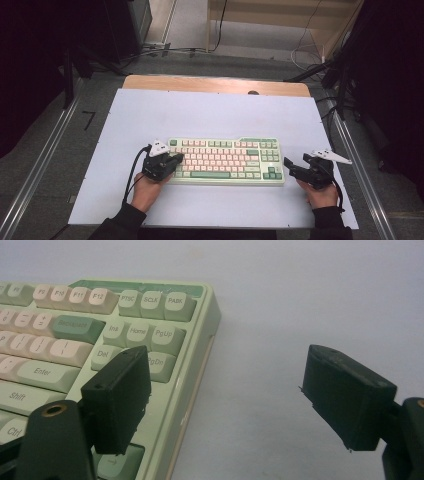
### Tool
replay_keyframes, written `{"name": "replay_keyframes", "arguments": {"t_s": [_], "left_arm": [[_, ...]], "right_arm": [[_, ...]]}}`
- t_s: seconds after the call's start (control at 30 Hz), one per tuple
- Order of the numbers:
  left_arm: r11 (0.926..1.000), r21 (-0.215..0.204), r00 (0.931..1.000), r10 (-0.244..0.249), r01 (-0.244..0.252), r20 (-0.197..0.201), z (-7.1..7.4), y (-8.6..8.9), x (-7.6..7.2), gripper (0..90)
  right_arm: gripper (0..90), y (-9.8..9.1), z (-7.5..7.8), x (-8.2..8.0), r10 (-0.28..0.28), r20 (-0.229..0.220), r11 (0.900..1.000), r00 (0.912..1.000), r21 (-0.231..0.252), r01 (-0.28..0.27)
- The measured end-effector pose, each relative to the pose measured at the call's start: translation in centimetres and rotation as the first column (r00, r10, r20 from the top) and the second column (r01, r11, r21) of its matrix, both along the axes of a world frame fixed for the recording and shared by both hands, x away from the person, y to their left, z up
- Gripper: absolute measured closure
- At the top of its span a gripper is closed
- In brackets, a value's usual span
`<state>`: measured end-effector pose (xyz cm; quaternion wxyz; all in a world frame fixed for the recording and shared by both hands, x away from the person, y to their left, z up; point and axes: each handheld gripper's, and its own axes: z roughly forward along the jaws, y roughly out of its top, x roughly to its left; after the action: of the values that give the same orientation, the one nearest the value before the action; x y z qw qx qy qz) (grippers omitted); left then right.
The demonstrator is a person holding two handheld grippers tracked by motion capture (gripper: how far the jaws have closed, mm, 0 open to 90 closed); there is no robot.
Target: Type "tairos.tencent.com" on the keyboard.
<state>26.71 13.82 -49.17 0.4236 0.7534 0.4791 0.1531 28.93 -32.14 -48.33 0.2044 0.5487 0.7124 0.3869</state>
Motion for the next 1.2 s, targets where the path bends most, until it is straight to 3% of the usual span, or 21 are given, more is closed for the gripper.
{"name": "replay_keyframes", "arguments": {"t_s": [0.33, 0.4, 0.47, 0.5, 0.63, 0.67, 0.7, 0.73, 0.8, 0.87, 0.9, 0.93, 0.97, 1.0, 1.03, 1.07, 1.1, 1.13, 1.17, 1.2], "left_arm": [[0.9999, 0.014, 0.9995, -0.008, 0.009, -0.03, -0.2, -0.3, 0.2, 89.9], [1.0, -0.001, 0.9999, -0.005, 0.005, -0.012, 0.0, -0.2, 0.1, 88.5], [0.9989, -0.047, 0.9997, -0.005, 0.006, 0.023, 0.6, 0.2, -0.1, 80.2], [0.9969, -0.078, 0.9981, 0.011, -0.007, 0.06, 1.2, 0.6, -0.5, 65.4], [0.994, -0.098, 0.9951, 0.056, -0.048, 0.081, 1.6, 1.5, -0.8, 36.2], [0.9926, -0.106, 0.9946, 0.068, -0.06, 0.078, 1.5, 1.8, -0.8, 32.7], [0.9847, -0.14, 0.9926, 0.112, -0.104, 0.048, 1.2, 2.5, -0.7, 30.2], [0.9847, -0.14, 0.9926, 0.112, -0.104, 0.048, 1.2, 2.5, -0.7, 29.2], [0.9698, -0.189, 0.987, 0.16, -0.154, 0.018, 0.9, 3.3, -0.6, 29.0], [0.9655, -0.199, 0.9848, 0.173, -0.168, 0.011, 0.8, 3.5, -0.6, 29.0], [0.9648, -0.197, 0.9835, 0.18, -0.175, 0.012, 0.8, 3.6, -0.7, 29.1], [0.9652, -0.193, 0.9831, 0.182, -0.176, 0.016, 0.8, 3.6, -0.8, 29.1], [0.9668, -0.184, 0.9822, 0.186, -0.178, 0.026, 0.8, 3.6, -0.9, 29.2], [0.9682, -0.172, 0.9814, 0.19, -0.181, 0.031, 0.7, 3.6, -1.0, 29.2], [0.9687, -0.168, 0.981, 0.191, -0.183, 0.034, 0.7, 3.5, -1.0, 29.2], [0.9686, -0.167, 0.9807, 0.192, -0.184, 0.035, 0.7, 3.5, -1.1, 29.2], [0.9703, -0.159, 0.9809, 0.191, -0.182, 0.038, 0.6, 3.4, -1.0, 29.2], [0.9703, -0.159, 0.9809, 0.191, -0.182, 0.038, 0.6, 3.4, -1.0, 29.1], [0.9714, -0.151, 0.9807, 0.191, -0.183, 0.042, 0.5, 3.3, -1.0, 29.1], [0.9714, -0.149, 0.9802, 0.194, -0.185, 0.043, 0.5, 3.3, -1.0, 29.1]], "right_arm": [[17.9, 0.0, 0.0, 0.0, 0.001, 0.0, 1.0, 1.0, -0.001, -0.001], [17.9, 0.0, 0.0, 0.0, 0.001, 0.0, 1.0, 1.0, -0.001, -0.001], [18.0, 0.0, 0.0, 0.0, -0.001, 0.0, 1.0, 1.0, 0.002, 0.001], [18.0, 0.0, 0.1, -0.1, -0.001, 0.003, 1.0, 1.0, 0.005, 0.001], [18.0, 0.3, 0.4, -0.1, 0.007, 0.013, 0.9998, 0.9999, 0.017, -0.008], [18.1, 0.4, 0.5, -0.1, 0.008, 0.012, 0.9998, 0.9999, 0.017, -0.008], [18.4, 0.6, 0.6, -0.1, 0.012, 0.017, 0.9997, 0.9998, 0.02, -0.013], [18.8, 0.9, 0.7, -0.1, 0.021, 0.024, 0.9995, 0.9995, 0.022, -0.022], [20.2, 1.4, 0.9, 0.0, 0.034, 0.028, 0.999, 0.999, 0.028, -0.035], [21.9, 1.6, 1.0, 0.1, 0.04, 0.029, 0.9987, 0.9988, 0.03, -0.041], [27.9, 2.5, 1.3, 0.3, 0.073, 0.036, 0.9965, 0.9967, 0.039, -0.075], [27.9, 2.5, 1.3, 0.3, 0.073, 0.036, 0.9965, 0.9967, 0.039, -0.075], [34.8, 3.5, 1.6, 0.6, 0.118, 0.042, 0.991, 0.9921, 0.059, -0.12], [34.8, 3.5, 1.6, 0.6, 0.118, 0.042, 0.991, 0.9921, 0.059, -0.12], [44.8, 4.7, 1.8, 0.9, 0.174, 0.037, 0.9808, 0.984, 0.082, -0.177], [44.8, 4.7, 1.8, 0.9, 0.174, 0.037, 0.9808, 0.984, 0.082, -0.177], [54.3, 6.2, 1.9, 1.1, 0.23, 0.034, 0.9682, 0.9727, 0.094, -0.232], [60.0, 6.9, 2.0, 1.2, 0.252, 0.032, 0.9629, 0.9672, 0.091, -0.254], [60.0, 6.9, 2.0, 1.2, 0.252, 0.032, 0.9629, 0.9672, 0.091, -0.254], [65.6, 8.0, 2.0, 1.3, 0.284, 0.034, 0.9551, 0.9581, 0.076, -0.286]]}}
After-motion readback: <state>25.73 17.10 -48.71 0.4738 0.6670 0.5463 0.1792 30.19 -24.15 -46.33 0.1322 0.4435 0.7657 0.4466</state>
